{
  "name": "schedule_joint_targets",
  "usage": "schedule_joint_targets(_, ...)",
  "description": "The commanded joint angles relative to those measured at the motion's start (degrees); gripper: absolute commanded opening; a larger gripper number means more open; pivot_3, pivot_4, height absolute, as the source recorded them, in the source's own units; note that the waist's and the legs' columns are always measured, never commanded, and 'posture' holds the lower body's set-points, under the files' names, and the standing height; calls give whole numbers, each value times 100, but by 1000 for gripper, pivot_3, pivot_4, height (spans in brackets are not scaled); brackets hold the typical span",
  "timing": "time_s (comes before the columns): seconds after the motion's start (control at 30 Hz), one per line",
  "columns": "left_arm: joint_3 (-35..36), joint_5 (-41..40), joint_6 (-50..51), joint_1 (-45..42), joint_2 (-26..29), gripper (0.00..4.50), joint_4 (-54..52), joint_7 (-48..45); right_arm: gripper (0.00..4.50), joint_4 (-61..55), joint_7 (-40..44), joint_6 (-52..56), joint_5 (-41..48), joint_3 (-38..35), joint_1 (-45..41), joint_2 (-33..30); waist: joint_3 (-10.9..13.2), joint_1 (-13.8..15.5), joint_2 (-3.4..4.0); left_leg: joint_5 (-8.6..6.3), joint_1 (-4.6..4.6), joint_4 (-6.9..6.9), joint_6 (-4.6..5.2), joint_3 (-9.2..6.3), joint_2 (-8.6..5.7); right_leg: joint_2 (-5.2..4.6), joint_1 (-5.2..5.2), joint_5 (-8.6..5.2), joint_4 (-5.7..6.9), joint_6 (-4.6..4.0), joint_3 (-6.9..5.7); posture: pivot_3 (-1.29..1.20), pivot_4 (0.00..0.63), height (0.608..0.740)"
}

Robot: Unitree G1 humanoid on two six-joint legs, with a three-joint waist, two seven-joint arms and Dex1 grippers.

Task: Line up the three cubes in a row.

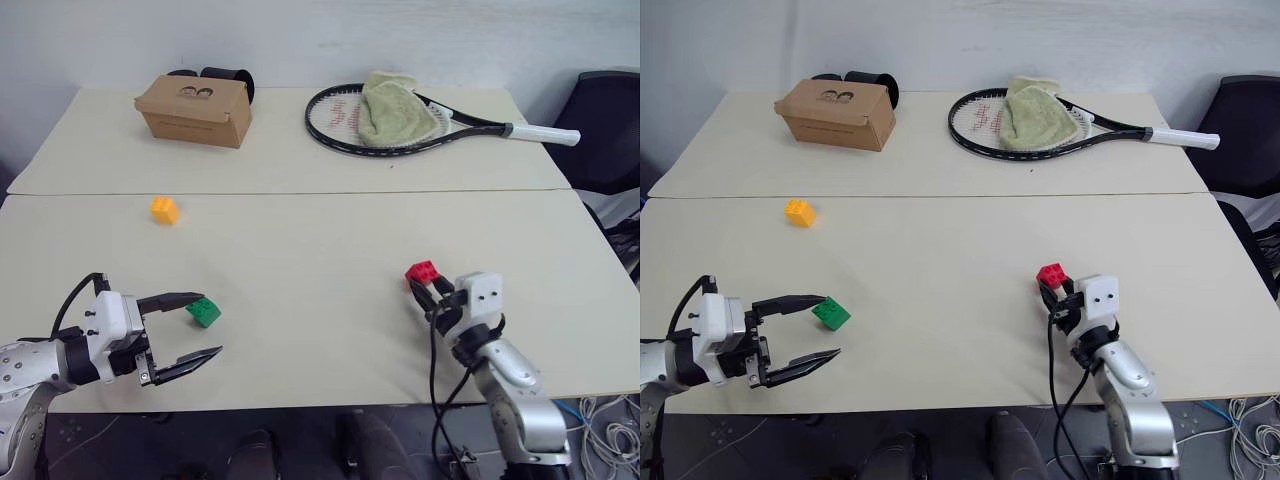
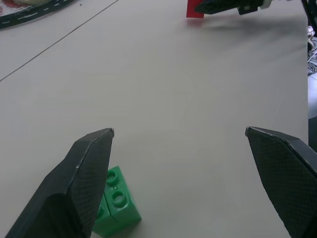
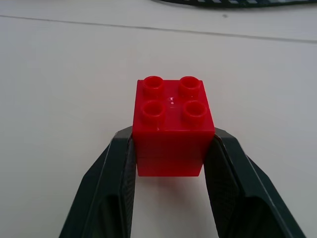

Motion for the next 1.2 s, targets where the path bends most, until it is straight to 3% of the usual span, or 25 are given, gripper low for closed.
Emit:
schedule_joint_targets(0.03,211,12,-112,137,5,4500,-9,-71,1453,250,2644,-545,528,312,-313,-1117,0,-2,0,-2,2,5,3,-2,2,2,6,0,-3,1,-1,0,150,740)
schedule_joint_targets(0.13,182,63,-165,232,-11,4500,32,-124,1453,1128,3684,-913,294,719,-980,-1581,-2,0,-12,-3,6,9,5,-6,8,7,14,2,-8,5,-3,0,150,740)
schedule_joint_targets(0.23,172,99,-210,319,-43,4500,20,-129,1453,2445,4485,-1352,-64,1194,-2070,-1504,4,-38,-8,-3,14,18,5,5,11,12,16,4,-1,7,5,0,150,740)
schedule_joint_targets(0.4,282,43,-140,582,-190,4500,-341,51,1453,4716,4976,-2619,-599,1510,-3321,-815,6,-16,-5,4,11,24,-3,4,25,20,12,1,1,1,2,0,150,740)
schedule_joint_targets(0.57,564,17,-113,863,-271,4500,-492,170,1453,5677,5145,-2985,-747,1482,-3770,-526,6,-19,-3,20,2,35,-34,9,28,15,11,0,-1,-1,4,0,150,740)
schedule_joint_targets(0.6,615,12,-116,909,-283,4500,-498,176,1453,5761,5171,-3051,-752,1475,-3795,-505,6,-20,-3,19,3,42,-33,8,29,14,13,0,3,-1,4,0,150,740)
schedule_joint_targets(0.9,1531,-85,-130,1520,-711,4500,-262,412,4443,5409,5214,-3110,-181,792,-3717,-632,9,-29,2,5,4,53,-12,4,30,13,17,0,15,-1,0,0,150,740)
schedule_joint_targets(1.0,2055,-93,-244,1889,-1023,4500,165,482,4484,5009,5073,-2982,92,398,-3505,-833,9,-35,3,-1,4,50,-5,5,31,14,13,0,13,-1,1,0,150,740)
schedule_joint_targets(1.2,2687,-332,-100,2335,-1499,4500,1186,669,4484,3633,5357,-2854,1234,-541,-2213,-959,5,3,-6,-11,4,47,-2,-2,32,16,19,-3,0,-5,-5,0,150,740)
